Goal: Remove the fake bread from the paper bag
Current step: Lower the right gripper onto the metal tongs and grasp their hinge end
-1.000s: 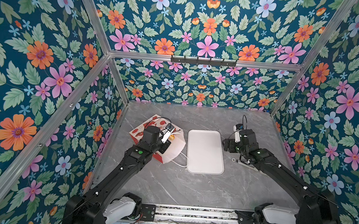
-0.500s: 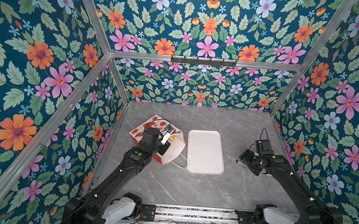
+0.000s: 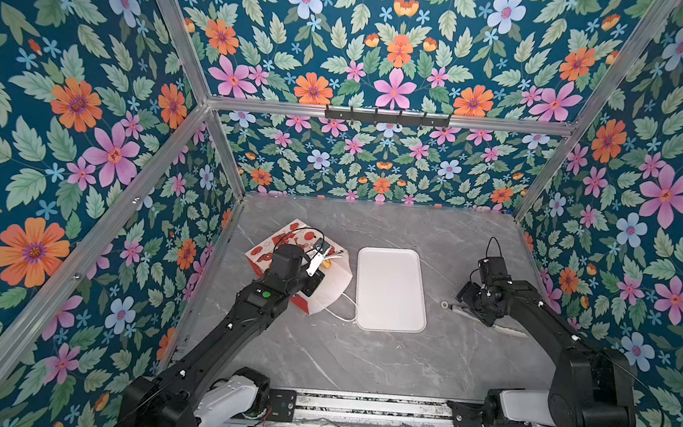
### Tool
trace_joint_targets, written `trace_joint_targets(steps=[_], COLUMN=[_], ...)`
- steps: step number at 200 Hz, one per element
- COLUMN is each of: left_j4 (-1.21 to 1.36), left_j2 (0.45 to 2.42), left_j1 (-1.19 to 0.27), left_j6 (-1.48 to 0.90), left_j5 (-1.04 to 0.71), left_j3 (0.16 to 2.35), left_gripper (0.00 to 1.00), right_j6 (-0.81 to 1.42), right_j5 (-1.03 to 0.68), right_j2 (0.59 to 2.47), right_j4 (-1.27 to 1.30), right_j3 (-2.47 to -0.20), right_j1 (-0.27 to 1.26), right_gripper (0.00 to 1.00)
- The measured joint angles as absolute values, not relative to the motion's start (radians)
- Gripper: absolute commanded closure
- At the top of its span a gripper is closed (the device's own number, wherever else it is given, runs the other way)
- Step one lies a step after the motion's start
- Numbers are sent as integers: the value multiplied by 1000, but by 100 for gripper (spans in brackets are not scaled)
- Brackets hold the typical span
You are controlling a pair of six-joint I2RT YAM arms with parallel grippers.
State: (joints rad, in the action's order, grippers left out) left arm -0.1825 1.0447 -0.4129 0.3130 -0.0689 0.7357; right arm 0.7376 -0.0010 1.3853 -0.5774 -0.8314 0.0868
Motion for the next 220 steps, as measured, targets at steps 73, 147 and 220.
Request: trace_joint_targets(steps=[73,147,220], left_j4=[-182,-181,-180], left_j2=[1045,1048,1048], left_j1=[-413,-414,-414], left_j6=[313,313,313], left_j5=[-68,-64,-54], left_j3=[736,736,736], left_gripper=[100,100,100], right_j6=[741,733,570], right_j5=[25,-13,-51], right_j2=[1509,1624,1682], right_j4=[-482,-423,-488], right_j3=[-836,-878,-962], right_j1=[51,23,25], right_gripper=[28,73,100])
